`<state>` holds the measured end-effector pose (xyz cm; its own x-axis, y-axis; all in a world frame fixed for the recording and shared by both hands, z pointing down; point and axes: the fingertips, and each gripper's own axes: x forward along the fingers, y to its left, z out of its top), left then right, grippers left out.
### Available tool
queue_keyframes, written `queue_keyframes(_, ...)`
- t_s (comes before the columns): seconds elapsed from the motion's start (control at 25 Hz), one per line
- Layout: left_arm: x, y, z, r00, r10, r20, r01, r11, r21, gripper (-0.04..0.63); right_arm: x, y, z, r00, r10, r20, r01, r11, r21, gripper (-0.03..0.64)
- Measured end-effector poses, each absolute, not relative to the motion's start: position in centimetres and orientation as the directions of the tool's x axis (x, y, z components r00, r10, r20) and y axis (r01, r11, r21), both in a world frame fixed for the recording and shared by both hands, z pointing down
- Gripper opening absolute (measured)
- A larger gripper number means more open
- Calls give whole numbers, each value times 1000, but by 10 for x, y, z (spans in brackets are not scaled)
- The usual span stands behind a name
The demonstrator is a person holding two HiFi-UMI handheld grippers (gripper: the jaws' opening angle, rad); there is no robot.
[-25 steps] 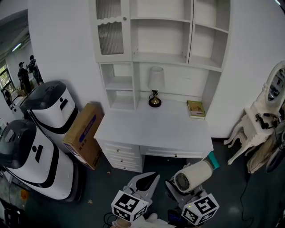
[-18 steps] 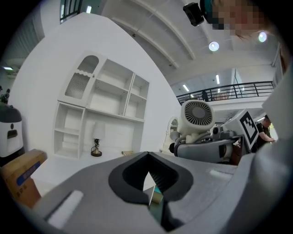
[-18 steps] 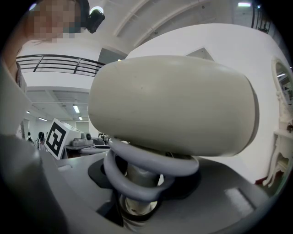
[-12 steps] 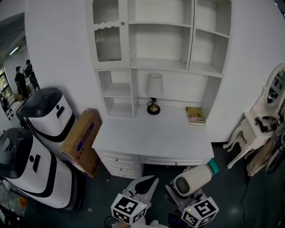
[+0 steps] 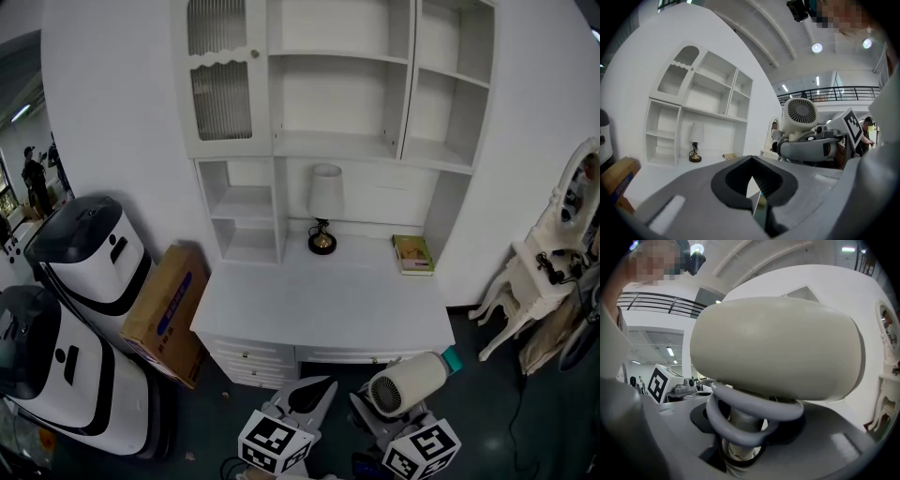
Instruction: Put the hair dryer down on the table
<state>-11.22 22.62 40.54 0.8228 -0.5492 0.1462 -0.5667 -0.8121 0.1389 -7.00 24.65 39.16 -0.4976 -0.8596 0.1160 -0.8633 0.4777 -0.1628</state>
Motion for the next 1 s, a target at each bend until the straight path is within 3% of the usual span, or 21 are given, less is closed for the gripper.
queue_keyframes(1.0, -150, 138, 412, 854, -500, 142, -518, -843, 146, 0, -112, 160, 404, -457, -876, 152, -886, 435, -160, 245)
